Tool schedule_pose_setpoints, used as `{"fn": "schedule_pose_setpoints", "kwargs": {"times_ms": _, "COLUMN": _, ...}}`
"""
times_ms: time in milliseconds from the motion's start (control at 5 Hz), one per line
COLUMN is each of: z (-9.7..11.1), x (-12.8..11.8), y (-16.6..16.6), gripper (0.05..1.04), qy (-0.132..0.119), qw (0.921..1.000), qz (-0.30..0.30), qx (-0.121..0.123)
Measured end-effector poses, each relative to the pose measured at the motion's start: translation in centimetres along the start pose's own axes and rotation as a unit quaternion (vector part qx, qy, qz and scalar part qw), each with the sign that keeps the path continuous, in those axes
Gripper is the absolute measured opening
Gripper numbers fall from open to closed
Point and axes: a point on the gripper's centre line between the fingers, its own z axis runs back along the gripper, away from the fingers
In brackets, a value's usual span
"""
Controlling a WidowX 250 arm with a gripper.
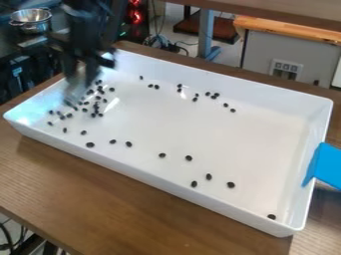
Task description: Sweep into pile
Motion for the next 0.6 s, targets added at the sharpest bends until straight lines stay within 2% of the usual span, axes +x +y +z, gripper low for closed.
{"fn": "schedule_pose_setpoints", "kwargs": {"times_ms": 200, "z": 3.1, "x": 0.3, "y": -2.1, "gripper": 0.360, "qy": 0.020, "qw": 0.9949, "qz": 0.013, "qx": -0.098}}
{"fn": "schedule_pose_setpoints", "kwargs": {"times_ms": 400, "z": 5.3, "x": 0.1, "y": -7.5, "gripper": 0.360, "qy": 0.022, "qw": 0.9864, "qz": -0.014, "qx": -0.162}}
{"fn": "schedule_pose_setpoints", "kwargs": {"times_ms": 600, "z": 6.9, "x": -1.1, "y": -12.3, "gripper": 0.360, "qy": -0.016, "qw": 0.9850, "qz": -0.019, "qx": -0.171}}
